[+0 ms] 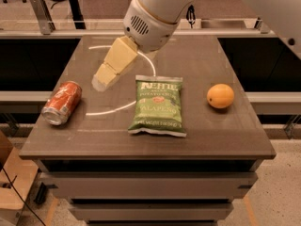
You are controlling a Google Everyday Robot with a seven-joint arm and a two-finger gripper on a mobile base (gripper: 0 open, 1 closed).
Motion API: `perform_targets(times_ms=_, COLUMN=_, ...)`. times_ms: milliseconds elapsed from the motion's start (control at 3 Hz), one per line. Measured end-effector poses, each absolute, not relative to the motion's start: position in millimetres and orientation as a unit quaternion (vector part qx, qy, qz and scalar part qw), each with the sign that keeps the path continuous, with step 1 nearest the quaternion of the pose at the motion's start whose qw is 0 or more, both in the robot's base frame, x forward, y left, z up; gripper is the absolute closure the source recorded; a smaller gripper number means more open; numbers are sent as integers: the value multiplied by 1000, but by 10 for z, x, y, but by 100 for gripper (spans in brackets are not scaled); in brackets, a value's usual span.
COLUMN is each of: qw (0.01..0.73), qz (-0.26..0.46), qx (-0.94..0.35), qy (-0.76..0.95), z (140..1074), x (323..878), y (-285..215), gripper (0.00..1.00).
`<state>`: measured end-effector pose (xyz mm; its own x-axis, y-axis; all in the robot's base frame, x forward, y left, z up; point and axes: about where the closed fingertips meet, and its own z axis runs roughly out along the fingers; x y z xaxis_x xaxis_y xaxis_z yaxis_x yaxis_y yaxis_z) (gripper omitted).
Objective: Place coke can upright
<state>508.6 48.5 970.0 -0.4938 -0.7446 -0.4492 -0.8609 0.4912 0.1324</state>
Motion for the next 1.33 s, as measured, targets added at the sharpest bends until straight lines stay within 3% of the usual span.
perform_targets(times_ms=667, qw=156, qz=176, qx=-466, qy=853, z=9587, x=5122, y=643, gripper=0)
perform_targets(times_ms=1333, qw=138, qz=177, qx=-450, qy=864, z=9349, x=5269, y=1241, gripper=0)
